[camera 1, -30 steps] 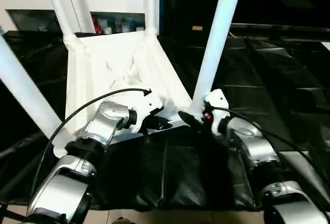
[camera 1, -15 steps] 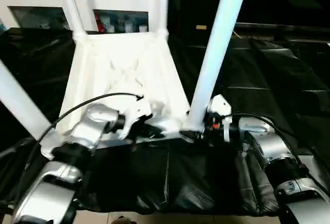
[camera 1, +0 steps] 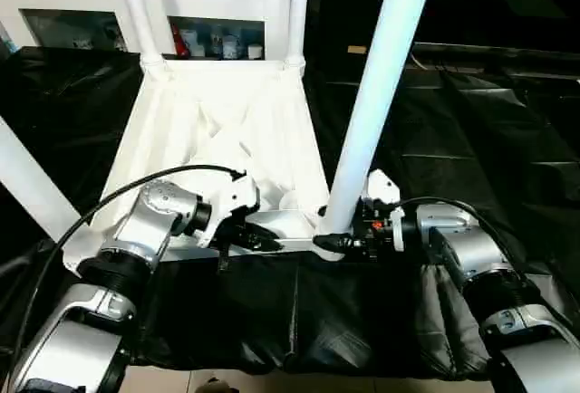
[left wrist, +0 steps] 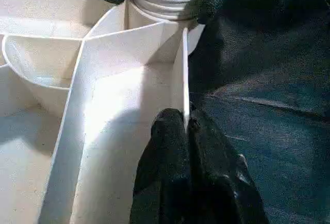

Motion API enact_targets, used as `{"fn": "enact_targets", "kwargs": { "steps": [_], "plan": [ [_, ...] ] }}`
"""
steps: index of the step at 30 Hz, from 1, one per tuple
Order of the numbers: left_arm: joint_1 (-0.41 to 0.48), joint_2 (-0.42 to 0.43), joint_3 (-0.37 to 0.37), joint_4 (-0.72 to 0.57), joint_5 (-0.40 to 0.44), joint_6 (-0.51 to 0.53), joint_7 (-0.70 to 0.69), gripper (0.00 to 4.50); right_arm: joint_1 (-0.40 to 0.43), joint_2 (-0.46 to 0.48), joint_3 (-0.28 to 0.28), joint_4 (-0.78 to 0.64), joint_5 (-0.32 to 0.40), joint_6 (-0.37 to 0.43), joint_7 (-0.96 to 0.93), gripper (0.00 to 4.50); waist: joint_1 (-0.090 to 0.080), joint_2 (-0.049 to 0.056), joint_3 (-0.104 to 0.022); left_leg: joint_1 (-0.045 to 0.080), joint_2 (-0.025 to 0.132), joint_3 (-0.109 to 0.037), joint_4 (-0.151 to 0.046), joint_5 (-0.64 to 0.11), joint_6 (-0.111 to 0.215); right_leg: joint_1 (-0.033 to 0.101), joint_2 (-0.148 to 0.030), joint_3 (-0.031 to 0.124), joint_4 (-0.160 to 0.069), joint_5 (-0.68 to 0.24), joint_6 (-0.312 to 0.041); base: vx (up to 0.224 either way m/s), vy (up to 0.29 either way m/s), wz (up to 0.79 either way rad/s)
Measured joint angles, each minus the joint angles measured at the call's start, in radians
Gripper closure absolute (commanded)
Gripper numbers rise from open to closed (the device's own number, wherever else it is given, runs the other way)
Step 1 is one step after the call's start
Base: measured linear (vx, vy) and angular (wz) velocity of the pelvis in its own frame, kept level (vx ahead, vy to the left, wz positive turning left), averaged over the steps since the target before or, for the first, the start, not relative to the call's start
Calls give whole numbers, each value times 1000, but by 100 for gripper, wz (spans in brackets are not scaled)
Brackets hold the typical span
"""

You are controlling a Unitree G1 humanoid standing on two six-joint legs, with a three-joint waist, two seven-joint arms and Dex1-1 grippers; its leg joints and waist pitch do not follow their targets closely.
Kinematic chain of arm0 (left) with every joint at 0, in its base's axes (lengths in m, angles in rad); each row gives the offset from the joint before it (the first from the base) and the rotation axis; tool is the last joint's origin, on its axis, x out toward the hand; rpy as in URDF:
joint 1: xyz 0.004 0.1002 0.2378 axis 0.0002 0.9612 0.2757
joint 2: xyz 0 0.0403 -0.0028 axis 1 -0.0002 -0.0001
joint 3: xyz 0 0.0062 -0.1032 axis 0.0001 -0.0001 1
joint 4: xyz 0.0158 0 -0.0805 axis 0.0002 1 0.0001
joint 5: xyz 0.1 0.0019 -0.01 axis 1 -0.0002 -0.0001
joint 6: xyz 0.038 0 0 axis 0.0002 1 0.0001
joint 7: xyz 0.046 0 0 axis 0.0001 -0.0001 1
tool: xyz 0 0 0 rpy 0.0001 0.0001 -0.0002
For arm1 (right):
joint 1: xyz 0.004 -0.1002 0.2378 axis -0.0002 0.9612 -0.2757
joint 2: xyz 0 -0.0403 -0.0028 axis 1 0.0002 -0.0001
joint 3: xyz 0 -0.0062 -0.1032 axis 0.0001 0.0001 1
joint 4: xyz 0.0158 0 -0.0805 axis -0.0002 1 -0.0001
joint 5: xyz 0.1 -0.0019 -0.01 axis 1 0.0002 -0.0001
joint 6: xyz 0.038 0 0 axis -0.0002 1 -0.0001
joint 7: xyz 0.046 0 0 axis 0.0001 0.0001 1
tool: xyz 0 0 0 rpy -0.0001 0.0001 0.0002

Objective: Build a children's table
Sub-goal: Rotate leg to tighten

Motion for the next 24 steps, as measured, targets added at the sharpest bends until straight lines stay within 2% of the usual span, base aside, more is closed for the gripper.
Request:
{"fn": "enact_targets", "kwargs": {
  "steps": [3, 6, 11, 15, 16, 17, 20, 21, 24],
  "plan": [
    [0, -1, 2, 0, 2, 6, 13, 450, 2, 11, -13, 0, 1, 2, -27, 179, 0, -1, -1, 0, 0, 0, 0, 0, 0, 0, 0, 0, 1, 0, 0, 0, 0, 0],
    [-5, -19, 10, 6, 17, 18, 73, 450, 6, 35, -37, 12, -3, 3, -131, 180, -3, -5, -3, 2, 0, 0, 0, 0, 0, 0, 0, 1, 2, 0, 0, 0, 0, 0],
    [-43, -110, 31, 50, 60, 74, 291, 450, 6, 144, -122, 35, -23, 41, -546, 181, -23, -8, -4, 5, -1, -2, 0, 0, -1, 1, 0, 3, 2, -2, 4, 0, 0, 0],
    [-48, -150, 36, 52, 76, 103, 376, 450, 6, 202, -153, 20, -39, 78, -735, 181, -32, -8, -5, 7, -2, -2, -1, 0, -1, 2, 0, 5, 0, -2, 5, 0, 0, 0],
    [-48, -153, 37, 52, 76, 105, 383, 450, 9, 209, -156, 16, -41, 76, -748, 125, -32, -7, -5, 7, -2, -2, -1, 0, -1, 2, 0, 5, 0, -2, 5, 0, 0, 0],
    [-48, -155, 37, 51, 76, 108, 386, 450, 19, 221, -162, 8, -44, 67, -769, 111, -32, -7, -6, 7, -2, -2, -1, 0, -1, 2, 0, 5, 0, -2, 5, 0, 0, 0],
    [-47, -165, 35, 50, 79, 108, 385, 450, 39, 234, -163, -1, -62, 32, -799, 104, -32, -3, -8, 6, -3, -2, -2, 0, -1, 2, 0, 6, -1, -2, 5, 0, 0, 0],
    [-47, -165, 32, 47, 79, 108, 383, 450, 39, 234, -163, -1, -62, 30, -801, 75, -31, -3, -8, 6, -3, -2, -2, 0, -1, 2, 0, 6, -1, -2, 5, 0, 0, 0],
    [-44, -165, 28, 35, 79, 105, 367, 450, 39, 224, -162, -4, -50, 26, -773, 55, -29, -3, -8, 3, -3, -2, -2, 0, -1, 2, 0, 6, -1, 0, 2, 0, 0, 0]
  ]
}}
